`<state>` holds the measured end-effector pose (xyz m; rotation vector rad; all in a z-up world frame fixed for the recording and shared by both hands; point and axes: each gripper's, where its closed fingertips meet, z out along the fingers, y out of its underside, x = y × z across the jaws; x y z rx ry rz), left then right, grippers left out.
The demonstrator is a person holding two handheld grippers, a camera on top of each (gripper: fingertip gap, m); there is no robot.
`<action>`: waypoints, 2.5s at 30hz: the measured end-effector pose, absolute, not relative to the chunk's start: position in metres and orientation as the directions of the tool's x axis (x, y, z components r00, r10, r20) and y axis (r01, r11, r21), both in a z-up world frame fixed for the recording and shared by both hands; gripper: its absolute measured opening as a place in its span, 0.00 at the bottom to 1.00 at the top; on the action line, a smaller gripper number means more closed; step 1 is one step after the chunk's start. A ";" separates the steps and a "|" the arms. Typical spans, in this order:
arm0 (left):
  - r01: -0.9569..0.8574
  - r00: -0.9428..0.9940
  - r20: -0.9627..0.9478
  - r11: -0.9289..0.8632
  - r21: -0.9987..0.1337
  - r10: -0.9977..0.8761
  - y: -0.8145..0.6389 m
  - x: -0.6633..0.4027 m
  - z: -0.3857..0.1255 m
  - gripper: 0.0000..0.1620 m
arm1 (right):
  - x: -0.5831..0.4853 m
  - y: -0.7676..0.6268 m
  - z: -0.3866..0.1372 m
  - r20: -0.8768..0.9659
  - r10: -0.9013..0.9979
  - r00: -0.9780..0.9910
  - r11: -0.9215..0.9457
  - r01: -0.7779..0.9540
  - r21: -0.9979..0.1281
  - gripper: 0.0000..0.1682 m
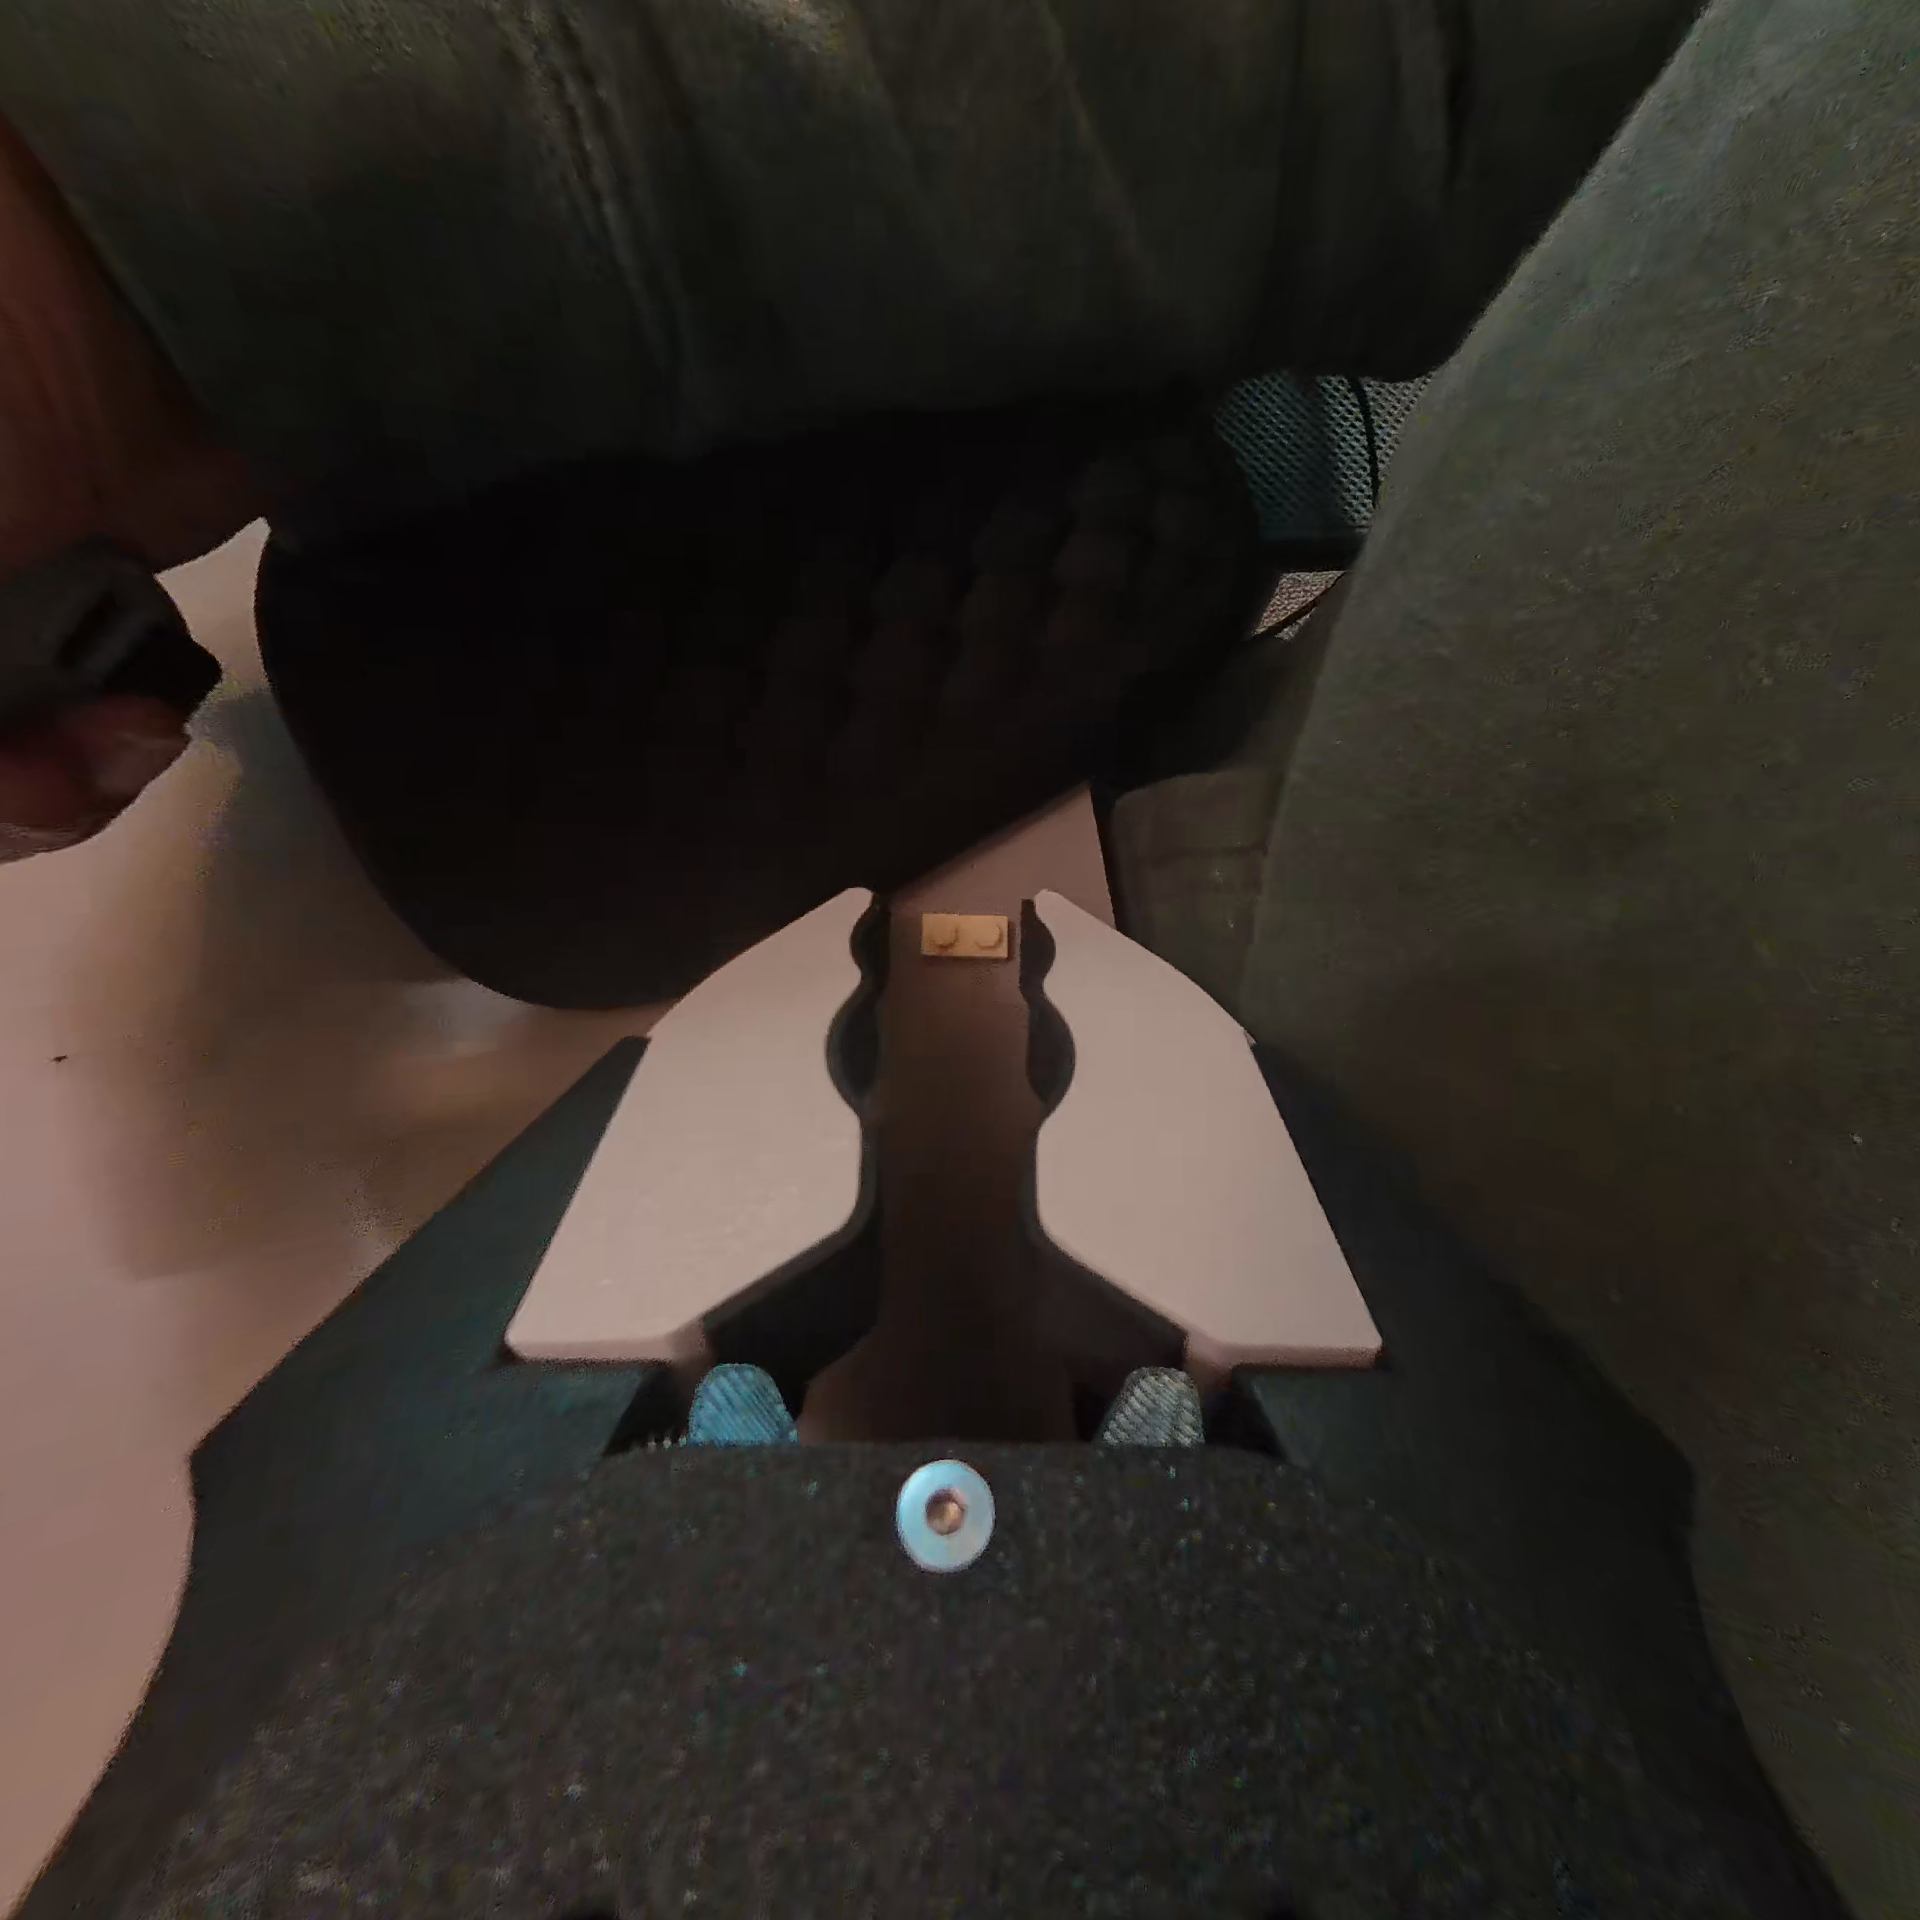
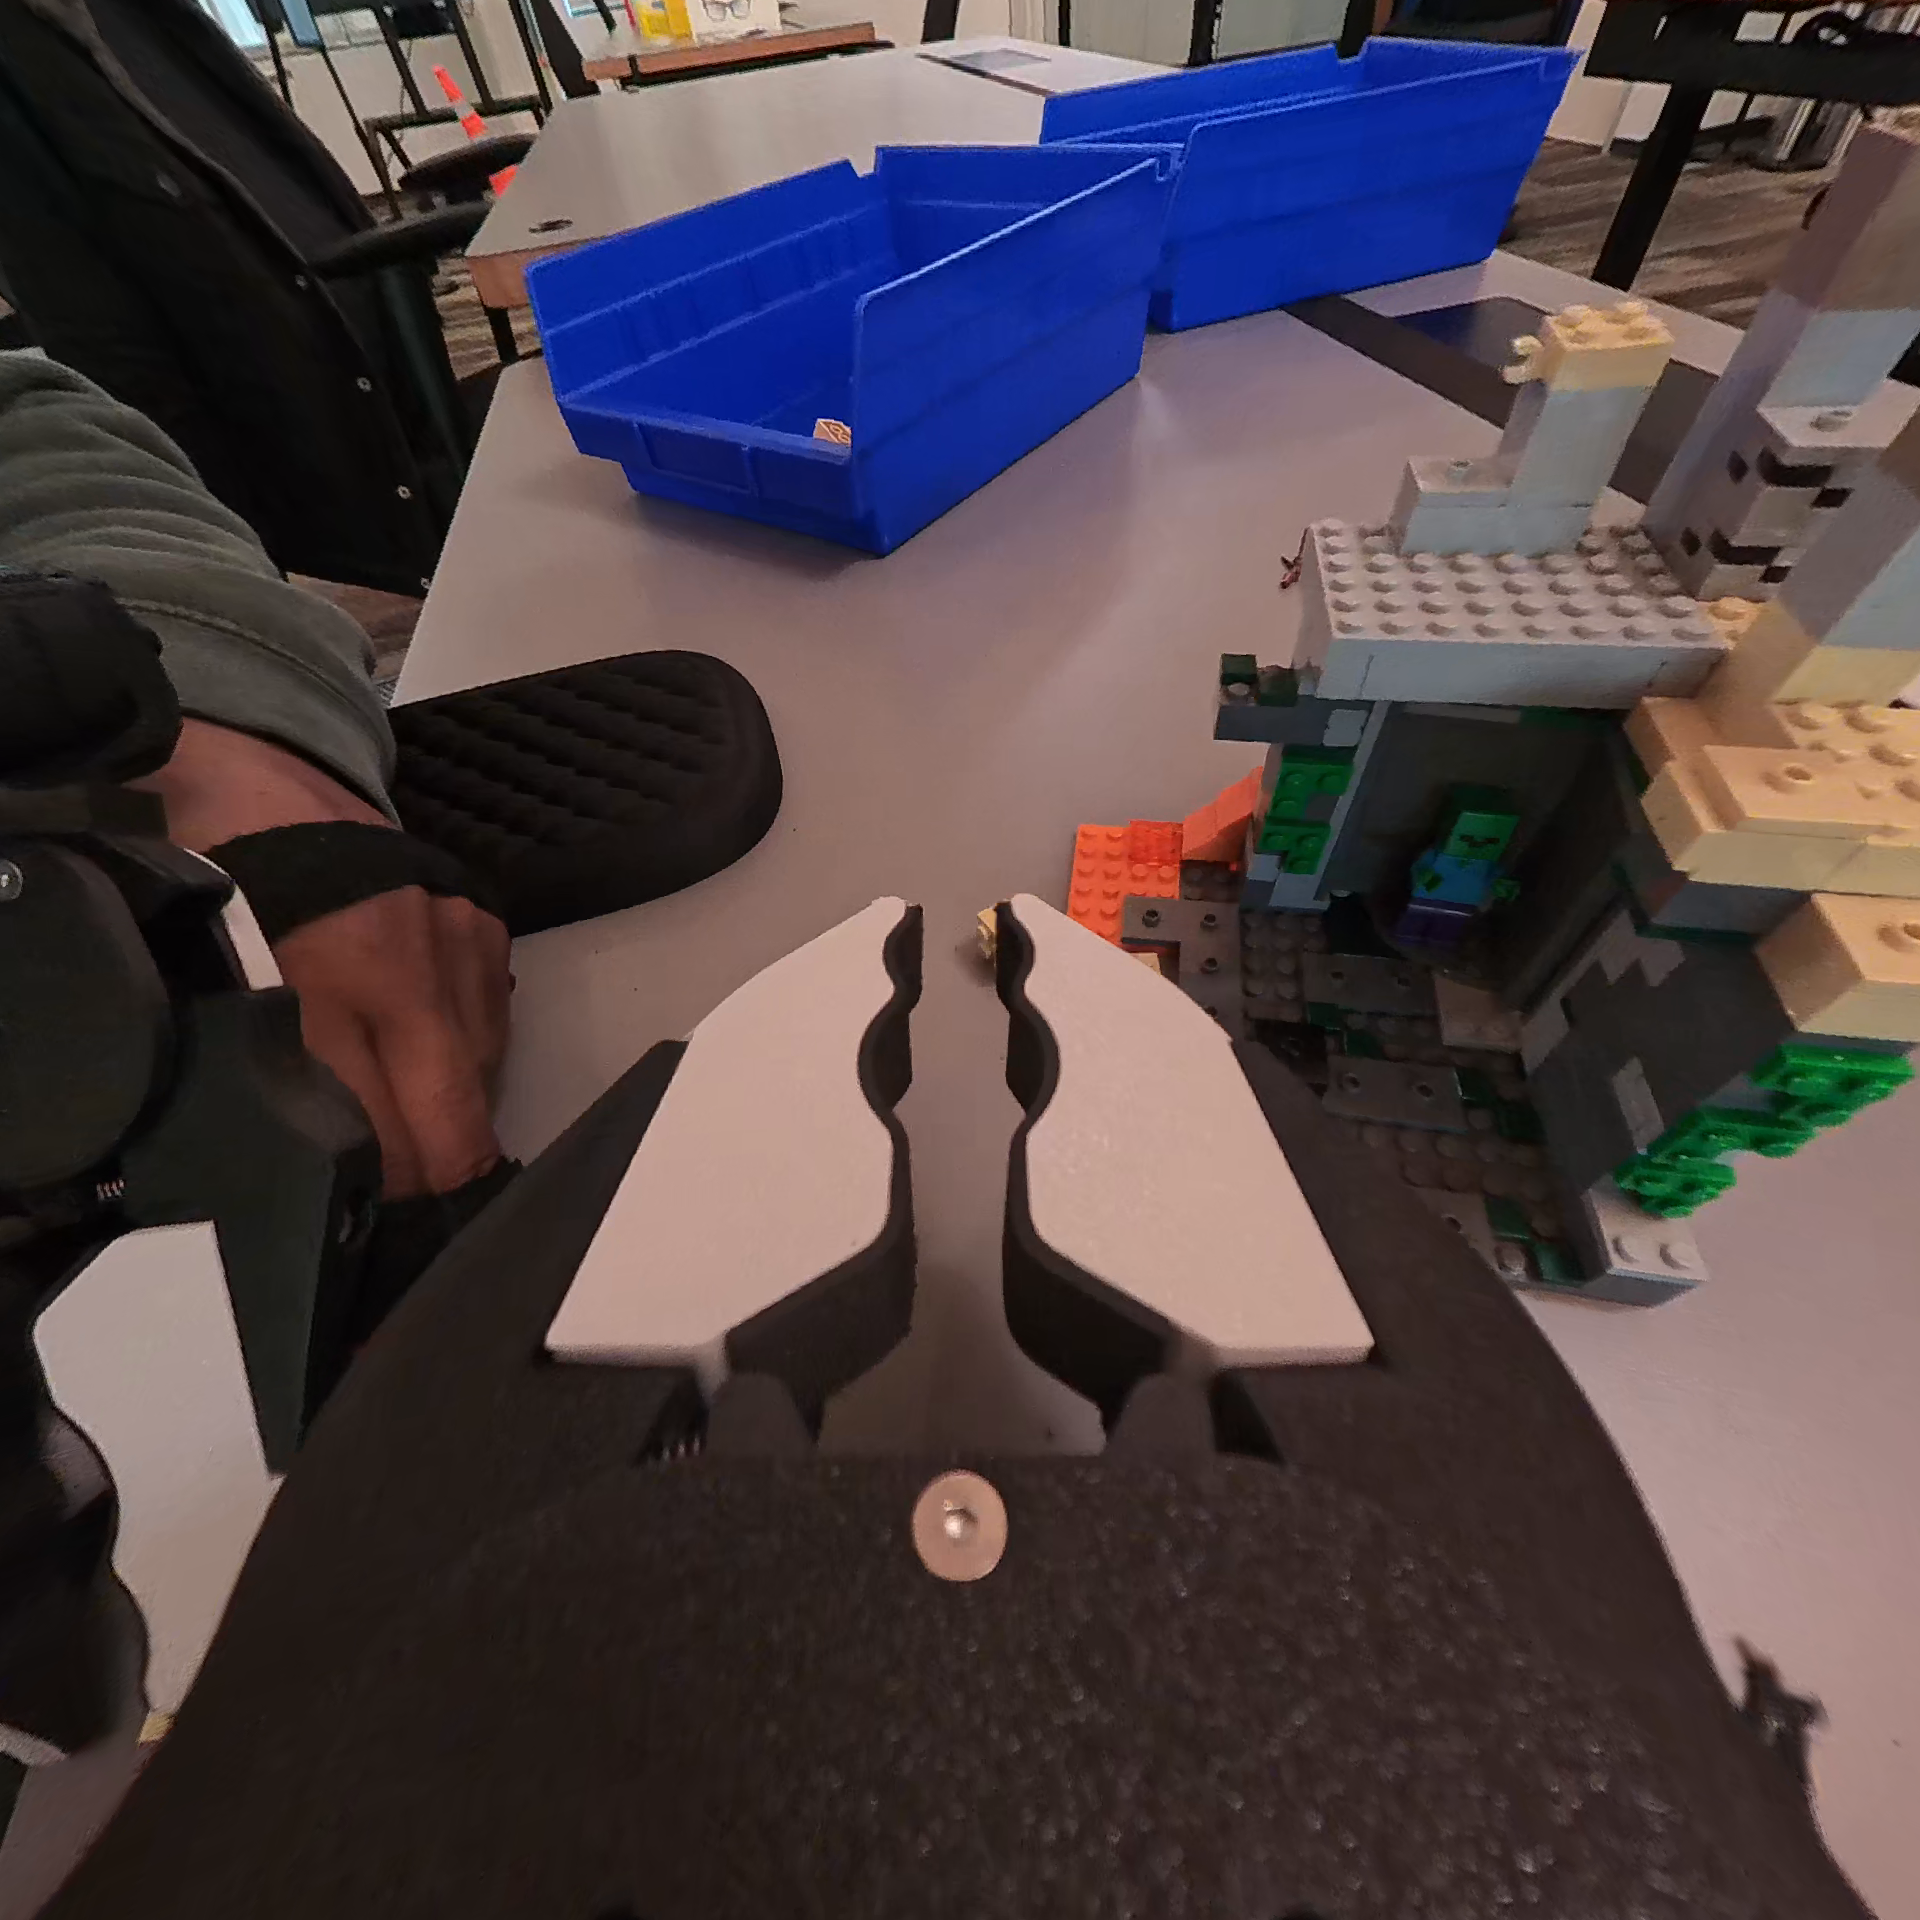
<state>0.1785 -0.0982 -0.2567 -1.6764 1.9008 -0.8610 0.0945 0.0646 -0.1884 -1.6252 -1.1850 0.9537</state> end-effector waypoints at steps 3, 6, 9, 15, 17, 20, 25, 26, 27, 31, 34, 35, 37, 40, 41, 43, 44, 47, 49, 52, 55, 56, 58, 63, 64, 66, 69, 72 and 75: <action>-0.704 -0.154 0.049 0.075 -0.706 -0.987 -0.097 0.179 -0.259 0.10 | 0.093 0.062 -0.189 -0.060 0.968 0.243 -0.132 0.293 -0.947 0.07; -0.714 -0.167 0.034 0.097 -0.693 -0.985 -0.096 0.177 -0.260 0.04 | 0.093 0.061 -0.188 -0.055 0.970 0.239 -0.126 0.290 -0.949 0.06; -0.720 -0.178 0.020 0.117 -0.684 -0.984 -0.097 0.175 -0.260 0.00 | 0.093 0.061 -0.187 -0.056 0.971 0.234 -0.124 0.287 -0.950 0.04; -0.727 -0.145 0.011 0.099 -0.680 -0.989 -0.090 0.169 -0.259 0.11 | 0.093 0.066 -0.197 -0.084 0.961 0.264 -0.171 0.328 -0.929 0.17; -0.729 -0.140 0.024 0.087 -0.679 -0.990 -0.091 0.168 -0.259 0.15 | 0.092 0.066 -0.199 -0.089 0.960 0.265 -0.178 0.333 -0.926 0.21; -0.738 -0.136 0.016 0.090 -0.669 -0.991 -0.090 0.166 -0.261 0.16 | 0.093 0.066 -0.200 -0.088 0.960 0.265 -0.177 0.334 -0.926 0.21; -0.756 -0.127 0.038 0.072 -0.650 -0.991 -0.086 0.164 -0.264 0.15 | 0.093 0.067 -0.198 -0.088 0.959 0.269 -0.176 0.325 -0.929 0.20; -0.760 -0.126 0.038 0.071 -0.647 -0.991 -0.085 0.164 -0.264 0.13 | 0.094 0.067 -0.198 -0.089 0.959 0.269 -0.177 0.326 -0.929 0.20; -0.765 -0.118 0.041 0.065 -0.641 -0.992 -0.084 0.164 -0.264 0.11 | 0.094 0.067 -0.199 -0.089 0.959 0.269 -0.178 0.327 -0.928 0.20; -0.776 -0.108 0.041 0.058 -0.628 -0.993 -0.082 0.164 -0.264 0.10 | 0.094 0.068 -0.199 -0.079 0.959 0.274 -0.172 0.335 -0.926 0.20; -0.779 -0.080 0.043 0.036 -0.626 -0.996 -0.079 0.162 -0.264 0.09 | 0.095 0.068 -0.199 -0.075 0.959 0.274 -0.168 0.333 -0.928 0.19; -0.779 -0.070 0.038 0.031 -0.627 -0.997 -0.077 0.160 -0.264 0.07 | 0.095 0.068 -0.199 -0.074 0.959 0.273 -0.166 0.333 -0.928 0.18; -0.763 -0.037 0.013 0.019 -0.646 -0.999 -0.069 0.155 -0.258 0.02 | 0.094 0.067 -0.200 -0.071 0.961 0.267 -0.163 0.339 -0.927 0.17; -0.754 0.035 -0.016 -0.016 -0.657 -0.999 -0.054 0.138 -0.250 0.00 | 0.094 0.067 -0.201 -0.071 0.961 0.268 -0.165 0.344 -0.925 0.17; -0.752 0.059 -0.018 -0.033 -0.658 -0.998 -0.050 0.132 -0.249 0.00 | 0.094 0.067 -0.202 -0.075 0.960 0.268 -0.168 0.344 -0.924 0.17; -0.748 0.103 -0.016 -0.067 -0.661 -0.995 -0.043 0.120 -0.246 0.00 | 0.094 0.067 -0.202 -0.082 0.960 0.267 -0.174 0.343 -0.923 0.17; -0.751 0.114 -0.024 -0.070 -0.657 -0.993 -0.040 0.114 -0.247 0.00 | 0.093 0.067 -0.202 -0.086 0.960 0.266 -0.177 0.341 -0.923 0.17; -0.758 0.101 -0.045 -0.047 -0.650 -0.994 -0.042 0.105 -0.248 0.03 | 0.093 0.067 -0.203 -0.096 0.960 0.262 -0.184 0.336 -0.924 0.17; -0.767 0.074 -0.021 -0.044 -0.640 -0.997 -0.049 0.105 -0.250 0.10 | 0.092 0.067 -0.203 -0.103 0.960 0.261 -0.190 0.334 -0.923 0.17; -0.759 0.043 0.024 -0.048 -0.650 -0.999 -0.060 0.118 -0.251 0.12 | 0.093 0.068 -0.205 -0.107 0.957 0.268 -0.198 0.342 -0.919 0.17; -0.762 0.002 0.051 -0.034 -0.646 -0.999 -0.072 0.135 -0.253 0.15 | 0.094 0.070 -0.203 -0.116 0.952 0.283 -0.210 0.328 -0.921 0.20; -0.764 -0.009 0.056 -0.029 -0.644 -0.998 -0.075 0.140 -0.255 0.16 | 0.094 0.071 -0.202 -0.129 0.948 0.291 -0.223 0.317 -0.922 0.23; -0.774 -0.021 0.052 -0.016 -0.633 -0.998 -0.077 0.147 -0.258 0.17 | 0.094 0.072 -0.201 -0.175 0.939 0.296 -0.265 0.299 -0.917 0.30; -0.787 -0.026 0.052 -0.012 -0.616 -0.998 -0.076 0.153 -0.265 0.15 | 0.095 0.075 -0.204 -0.186 0.931 0.314 -0.286 0.309 -0.907 0.48; -0.787 -0.027 0.053 -0.012 -0.617 -0.998 -0.076 0.154 -0.265 0.14 | 0.095 0.075 -0.204 -0.170 0.933 0.317 -0.272 0.314 -0.909 0.50; -0.787 -0.023 0.035 -0.004 -0.617 -0.999 -0.073 0.156 -0.265 0.13 | 0.095 0.076 -0.204 -0.132 0.937 0.324 -0.242 0.327 -0.914 0.49; -0.788 -0.028 0.033 0.002 -0.616 -0.999 -0.073 0.157 -0.265 0.10 | 0.099 0.081 -0.202 -0.059 0.937 0.344 -0.180 0.332 -0.926 0.36; -0.778 -0.021 0.002 0.015 -0.628 -1.000 -0.071 0.154 -0.263 0.10 | 0.102 0.083 -0.199 -0.045 0.934 0.355 -0.167 0.321 -0.932 0.25; -0.743 0.027 -0.006 -0.016 -0.670 -1.000 -0.063 0.141 -0.245 0.09 | 0.103 0.084 -0.196 -0.048 0.932 0.360 -0.163 0.297 -0.941 0.23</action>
